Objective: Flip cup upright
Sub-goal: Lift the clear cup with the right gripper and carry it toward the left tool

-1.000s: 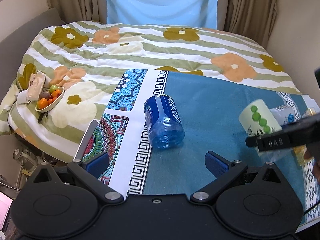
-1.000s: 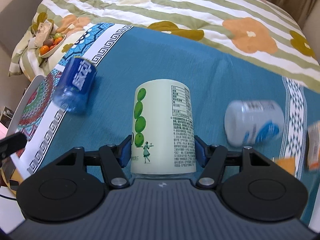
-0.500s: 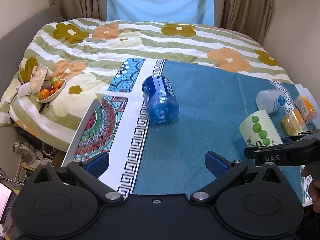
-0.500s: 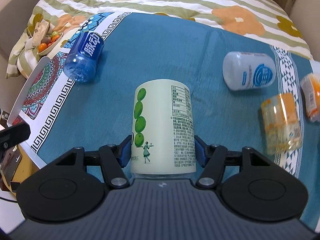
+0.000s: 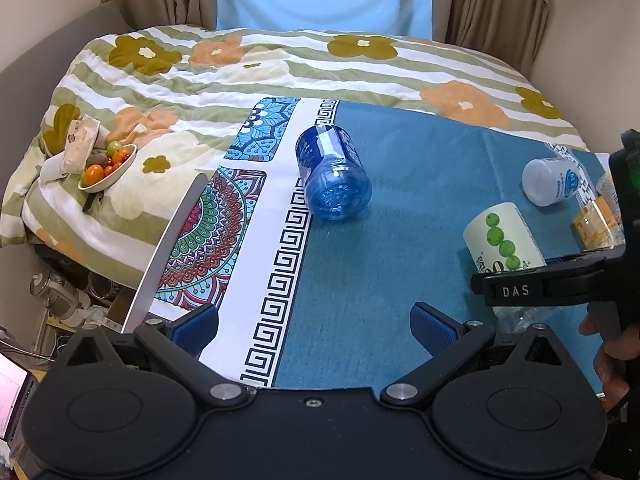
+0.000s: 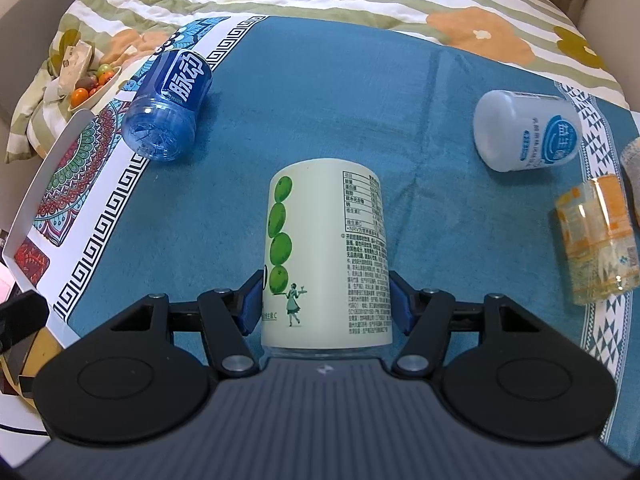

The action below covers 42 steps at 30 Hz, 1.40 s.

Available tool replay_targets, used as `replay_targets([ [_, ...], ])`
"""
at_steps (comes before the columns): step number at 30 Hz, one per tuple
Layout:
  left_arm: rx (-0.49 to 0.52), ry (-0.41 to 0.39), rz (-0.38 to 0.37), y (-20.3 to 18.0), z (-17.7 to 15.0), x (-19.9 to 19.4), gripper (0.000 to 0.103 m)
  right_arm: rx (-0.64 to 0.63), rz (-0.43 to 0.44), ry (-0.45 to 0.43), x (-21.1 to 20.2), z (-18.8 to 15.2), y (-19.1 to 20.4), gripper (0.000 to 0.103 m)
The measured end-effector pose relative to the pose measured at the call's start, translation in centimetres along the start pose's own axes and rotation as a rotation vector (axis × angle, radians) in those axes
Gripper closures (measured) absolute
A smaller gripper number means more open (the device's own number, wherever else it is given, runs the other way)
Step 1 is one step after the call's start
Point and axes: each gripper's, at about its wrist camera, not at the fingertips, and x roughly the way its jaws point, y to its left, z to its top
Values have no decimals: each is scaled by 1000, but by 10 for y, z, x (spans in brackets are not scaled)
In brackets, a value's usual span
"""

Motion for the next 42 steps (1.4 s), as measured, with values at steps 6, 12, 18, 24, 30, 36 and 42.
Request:
replay_targets([
  [6,-1,8,1,2,1,3,0,-21,-16,6,5,1,4,25],
  [12,-5,12,2,3,2,3,0,-15,-18,5,7,3,5,15],
  [18,-4,3,5,1,5,-1,0,37,40,3,-2,4,-3,8],
  [24,-1,-19,8,-3,12,-7,0,69,84,0,-15,5,-10,8],
  [30,6,-29,5,-10,18,-8,0,87,115,-6,-25,3,-16,8],
  [36,12,-35,-1,-15,22,-8,0,87,124,-5,-29,3,-18,7],
  [42,19,-42,-4,-20,28,-8,0,87,131,-21,-37,4,-21,8],
])
